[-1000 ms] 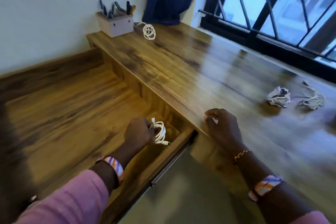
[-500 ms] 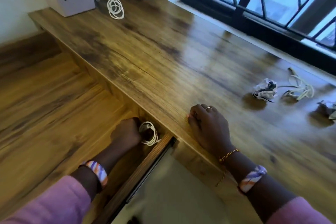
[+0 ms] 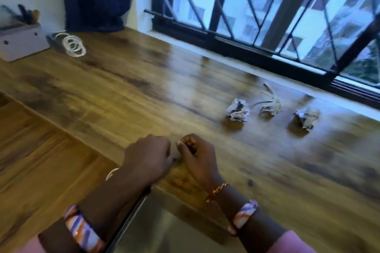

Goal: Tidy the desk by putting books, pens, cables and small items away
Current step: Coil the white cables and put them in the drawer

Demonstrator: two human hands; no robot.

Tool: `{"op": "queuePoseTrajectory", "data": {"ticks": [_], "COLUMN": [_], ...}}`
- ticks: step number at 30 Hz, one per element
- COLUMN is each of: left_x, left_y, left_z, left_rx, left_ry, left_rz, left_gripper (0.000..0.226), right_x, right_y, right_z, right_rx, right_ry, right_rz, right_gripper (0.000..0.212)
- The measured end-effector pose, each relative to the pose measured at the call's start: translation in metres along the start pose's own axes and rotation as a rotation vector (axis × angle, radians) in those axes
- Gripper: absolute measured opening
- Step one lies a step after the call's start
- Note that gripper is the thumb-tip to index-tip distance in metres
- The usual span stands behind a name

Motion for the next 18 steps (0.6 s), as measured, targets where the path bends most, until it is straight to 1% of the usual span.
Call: {"op": "queuePoseTrajectory", "data": {"ticks": [2,4,5,7,10,13,14,16,18], "left_x": [0.014,0.028,0.035,0.05,0.068,0.086,0.095,0.12,0.151], "left_y": [0.04,0.075,0.091,0.124,0.173,0.221,0.236,0.263,0.279], "left_z": [-0.002,-0.003,-0.003,-0.006,-0.01,-0.009,-0.005,0.007,0.022], "left_rx": [-0.003,-0.024,-0.039,-0.077,-0.133,-0.223,-0.225,-0.132,-0.033], "left_ry": [0.003,0.004,0.015,0.073,0.184,0.265,0.271,0.247,0.146], "left_rz": [0.075,0.135,0.159,0.199,0.274,0.415,0.454,0.5,0.45], "left_gripper": [0.02,0.02,0.02,0.018,0.018,0.028,0.035,0.053,0.068], "right_x": [-0.005,-0.006,-0.005,0.006,0.02,0.028,0.032,0.042,0.06], "right_y": [0.007,0.02,0.032,0.063,0.111,0.142,0.149,0.163,0.172], "right_z": [-0.025,-0.056,-0.076,-0.121,-0.177,-0.205,-0.212,-0.225,-0.231], "right_rx": [-0.005,-0.092,-0.144,-0.187,-0.182,-0.125,-0.117,-0.117,-0.134], "right_ry": [-0.022,-0.036,-0.018,0.064,0.207,0.3,0.336,0.395,0.393], "right_rz": [-0.065,-0.135,-0.15,-0.123,-0.02,0.077,0.107,0.166,0.201], "right_gripper": [0.009,0.019,0.021,0.016,0.011,0.009,0.016,0.046,0.073]}}
Point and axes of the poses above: each hand's wrist, its own x-axis towards the middle knuckle, its own z-axis out of the palm, y = z × x, the point moved 10 cm from there along x, towards the middle knuckle, and after that the axes turned 5 degrees about -x, right-handed, at the moved point
